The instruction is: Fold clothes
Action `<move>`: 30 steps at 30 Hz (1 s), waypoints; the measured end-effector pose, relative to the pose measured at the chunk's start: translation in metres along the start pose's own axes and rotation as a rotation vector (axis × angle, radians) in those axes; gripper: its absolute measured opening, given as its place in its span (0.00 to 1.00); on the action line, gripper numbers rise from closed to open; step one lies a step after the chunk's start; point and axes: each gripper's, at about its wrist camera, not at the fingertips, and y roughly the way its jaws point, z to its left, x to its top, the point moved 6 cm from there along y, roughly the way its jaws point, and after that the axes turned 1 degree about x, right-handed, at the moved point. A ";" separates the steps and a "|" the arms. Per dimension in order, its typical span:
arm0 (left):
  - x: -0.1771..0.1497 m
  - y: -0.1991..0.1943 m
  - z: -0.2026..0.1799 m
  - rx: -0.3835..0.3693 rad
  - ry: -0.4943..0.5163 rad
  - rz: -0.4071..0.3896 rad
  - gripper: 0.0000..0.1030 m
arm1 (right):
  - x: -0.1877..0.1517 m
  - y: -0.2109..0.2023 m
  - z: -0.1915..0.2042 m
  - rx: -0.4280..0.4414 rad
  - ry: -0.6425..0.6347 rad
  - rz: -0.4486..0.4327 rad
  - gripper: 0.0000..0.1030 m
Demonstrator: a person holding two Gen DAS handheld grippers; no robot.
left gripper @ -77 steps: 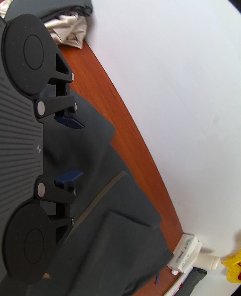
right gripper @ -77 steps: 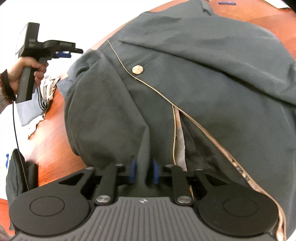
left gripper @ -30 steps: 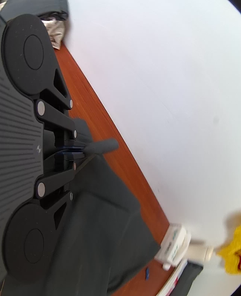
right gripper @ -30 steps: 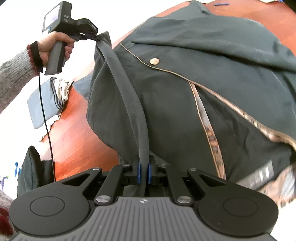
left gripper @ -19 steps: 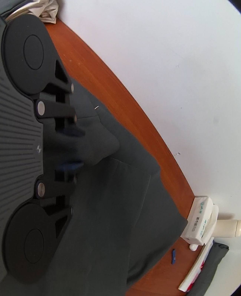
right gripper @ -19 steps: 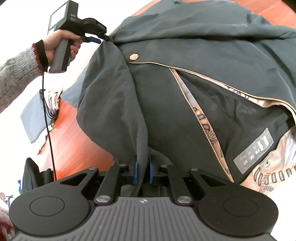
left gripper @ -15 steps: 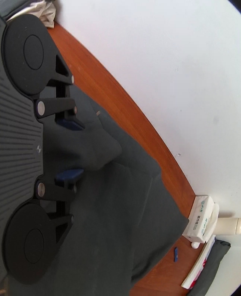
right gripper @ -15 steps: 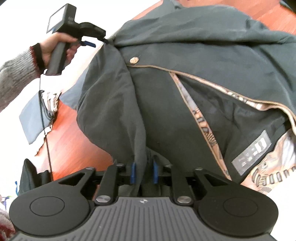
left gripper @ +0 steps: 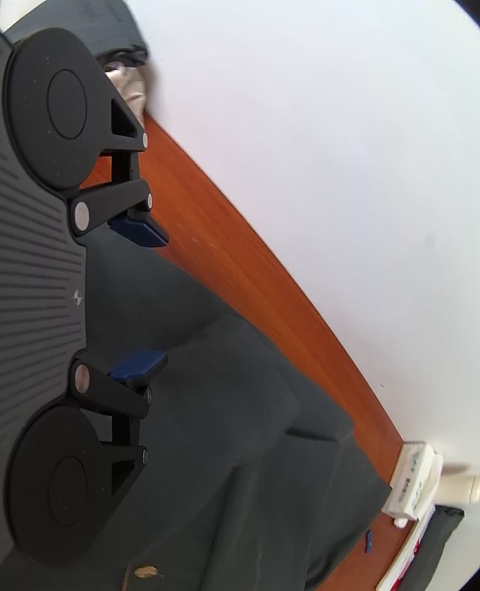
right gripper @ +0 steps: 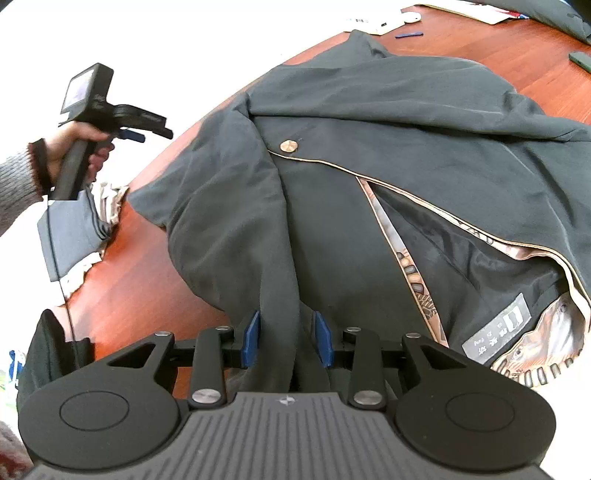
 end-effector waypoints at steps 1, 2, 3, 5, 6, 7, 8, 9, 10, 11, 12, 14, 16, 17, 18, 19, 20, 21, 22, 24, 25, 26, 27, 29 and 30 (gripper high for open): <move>-0.004 0.000 0.000 -0.004 0.013 0.006 0.61 | 0.000 0.000 0.000 -0.004 0.005 0.000 0.37; -0.008 0.001 0.000 -0.008 0.026 0.012 0.61 | -0.001 0.000 -0.001 -0.009 0.010 0.001 0.36; -0.013 0.002 -0.001 -0.013 0.039 0.019 0.61 | -0.001 0.000 -0.001 -0.009 0.011 0.001 0.36; -0.024 0.007 -0.006 -0.026 0.067 0.037 0.61 | -0.003 0.001 0.000 -0.012 0.013 0.002 0.28; -0.033 0.010 -0.009 -0.036 0.088 0.048 0.60 | -0.004 0.001 0.000 -0.013 0.014 0.002 0.19; -0.041 0.012 -0.011 -0.043 0.108 0.058 0.55 | -0.006 0.001 0.001 -0.012 0.016 0.002 0.17; -0.048 0.012 -0.011 -0.046 0.122 0.064 0.49 | -0.008 0.001 0.002 -0.014 0.019 0.000 0.14; -0.054 0.013 -0.011 -0.049 0.136 0.071 0.46 | -0.009 0.001 0.003 -0.016 0.023 -0.003 0.11; -0.059 0.014 -0.012 -0.053 0.146 0.076 0.42 | -0.011 0.001 0.004 -0.018 0.024 -0.008 0.11; -0.063 0.017 -0.012 -0.054 0.157 0.083 0.40 | -0.012 -0.001 0.007 -0.018 0.018 -0.015 0.09; -0.068 0.020 -0.012 -0.052 0.171 0.092 0.39 | -0.013 -0.003 0.009 -0.019 0.013 -0.022 0.08; -0.073 0.024 -0.011 -0.049 0.184 0.100 0.39 | -0.015 -0.010 0.016 -0.021 -0.010 -0.044 0.07; -0.078 0.029 -0.008 -0.051 0.189 0.094 0.38 | -0.017 -0.017 0.022 -0.016 -0.034 -0.062 0.07; -0.077 0.030 -0.009 -0.052 0.189 0.090 0.38 | -0.020 -0.023 0.027 -0.012 -0.052 -0.075 0.07; -0.076 0.032 -0.009 -0.054 0.187 0.088 0.38 | -0.023 -0.025 0.030 -0.013 -0.064 -0.072 0.07; -0.076 0.032 -0.007 -0.055 0.186 0.086 0.38 | -0.027 -0.026 0.033 -0.015 -0.075 -0.068 0.07; -0.076 0.031 -0.007 -0.055 0.187 0.084 0.38 | -0.034 -0.024 0.035 -0.025 -0.091 -0.051 0.07; -0.076 0.031 -0.007 -0.053 0.190 0.080 0.38 | -0.042 -0.021 0.037 -0.036 -0.108 -0.033 0.06; -0.076 0.031 -0.006 -0.050 0.195 0.074 0.38 | -0.046 -0.019 0.036 -0.042 -0.111 -0.026 0.06; -0.075 0.031 -0.005 -0.046 0.195 0.064 0.38 | -0.061 -0.004 0.034 -0.059 -0.121 0.002 0.06; -0.073 0.033 -0.007 -0.045 0.194 0.061 0.38 | -0.064 -0.001 0.034 -0.062 -0.129 0.009 0.06; -0.072 0.035 -0.009 -0.044 0.195 0.059 0.39 | -0.069 0.003 0.035 -0.065 -0.143 0.017 0.06; -0.072 0.035 -0.010 -0.043 0.196 0.055 0.39 | -0.071 0.006 0.038 -0.068 -0.153 0.021 0.06; -0.070 0.039 -0.013 -0.041 0.198 0.049 0.39 | -0.072 0.006 0.043 -0.073 -0.173 0.027 0.07; -0.069 0.039 -0.012 -0.037 0.197 0.046 0.39 | -0.071 0.003 0.046 -0.077 -0.184 0.026 0.10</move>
